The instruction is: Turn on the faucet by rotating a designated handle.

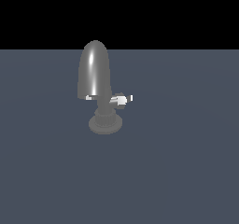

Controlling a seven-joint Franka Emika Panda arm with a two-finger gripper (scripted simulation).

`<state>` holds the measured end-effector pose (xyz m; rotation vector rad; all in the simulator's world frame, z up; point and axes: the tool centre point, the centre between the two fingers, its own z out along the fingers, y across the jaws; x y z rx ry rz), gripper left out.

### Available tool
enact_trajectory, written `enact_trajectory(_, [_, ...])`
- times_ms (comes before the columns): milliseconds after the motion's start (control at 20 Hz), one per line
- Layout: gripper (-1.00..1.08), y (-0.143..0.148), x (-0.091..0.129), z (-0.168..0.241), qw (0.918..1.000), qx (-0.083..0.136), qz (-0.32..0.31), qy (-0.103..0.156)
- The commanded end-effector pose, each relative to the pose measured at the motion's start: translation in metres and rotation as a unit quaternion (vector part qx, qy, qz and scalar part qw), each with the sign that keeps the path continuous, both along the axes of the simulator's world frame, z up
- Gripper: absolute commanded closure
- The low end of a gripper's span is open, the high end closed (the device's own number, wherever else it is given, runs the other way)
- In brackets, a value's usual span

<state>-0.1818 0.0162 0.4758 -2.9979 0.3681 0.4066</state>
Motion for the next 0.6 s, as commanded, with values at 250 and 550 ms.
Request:
enact_trajectory(250, [1.08,0.003,0.037,-0.014,0.9955,0.027,-0.060,0.068])
enact_trajectory(550, [1.08,0.002,0.067,-0.029,0.9849,0.050,-0.109,0.125])
